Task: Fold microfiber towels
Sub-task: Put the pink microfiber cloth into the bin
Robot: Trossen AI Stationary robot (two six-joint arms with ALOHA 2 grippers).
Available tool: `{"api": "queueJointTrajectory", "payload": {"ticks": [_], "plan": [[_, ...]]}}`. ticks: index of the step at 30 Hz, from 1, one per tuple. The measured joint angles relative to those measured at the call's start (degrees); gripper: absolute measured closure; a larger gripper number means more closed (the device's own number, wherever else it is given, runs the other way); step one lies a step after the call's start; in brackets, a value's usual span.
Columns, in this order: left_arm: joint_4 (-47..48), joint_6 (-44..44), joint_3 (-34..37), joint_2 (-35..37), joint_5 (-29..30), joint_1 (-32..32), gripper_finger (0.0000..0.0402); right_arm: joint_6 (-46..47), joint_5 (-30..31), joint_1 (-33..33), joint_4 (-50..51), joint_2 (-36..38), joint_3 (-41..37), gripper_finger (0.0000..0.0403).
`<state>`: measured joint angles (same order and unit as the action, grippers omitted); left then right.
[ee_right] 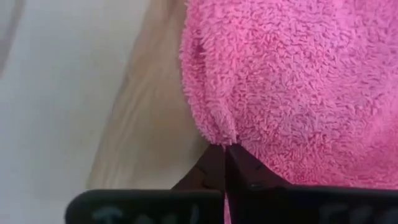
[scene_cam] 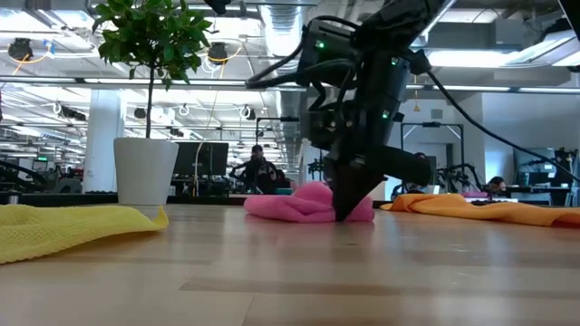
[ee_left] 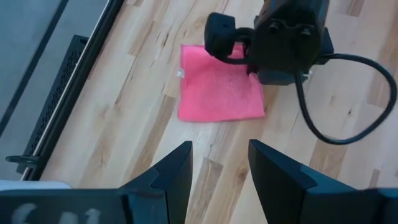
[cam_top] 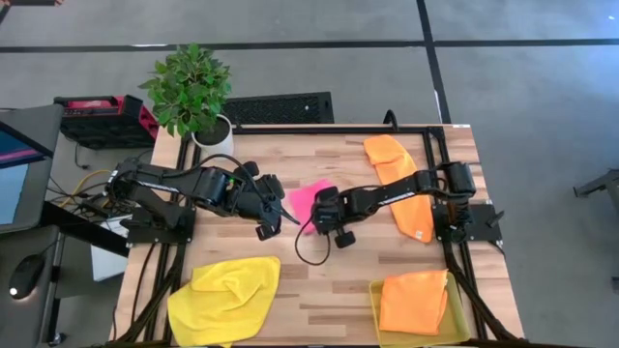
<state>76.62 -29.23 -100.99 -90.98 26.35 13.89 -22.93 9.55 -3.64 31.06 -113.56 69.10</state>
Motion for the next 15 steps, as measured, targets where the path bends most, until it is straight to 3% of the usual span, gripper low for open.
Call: {"api": "queueJointTrajectory", "payload": {"ticks": [4,11,15], "plan": [[0.0,0.0,0.0,0.0,0.0,0.0,0.0252,2.0,-0.3,0.0,5.2,2.3,-0.3,0.0386],[-0.5,0.0,0.0,0.1,0.0,0.0,0.0252,8.3,-12.9,-0.2,17.6,10.6,-0.4,0.0394],[-1.2,0.0,0.0,0.0,0.0,0.0,0.0252,9.5,-15.2,-2.0,23.4,15.4,-0.4,0.0398]]}}
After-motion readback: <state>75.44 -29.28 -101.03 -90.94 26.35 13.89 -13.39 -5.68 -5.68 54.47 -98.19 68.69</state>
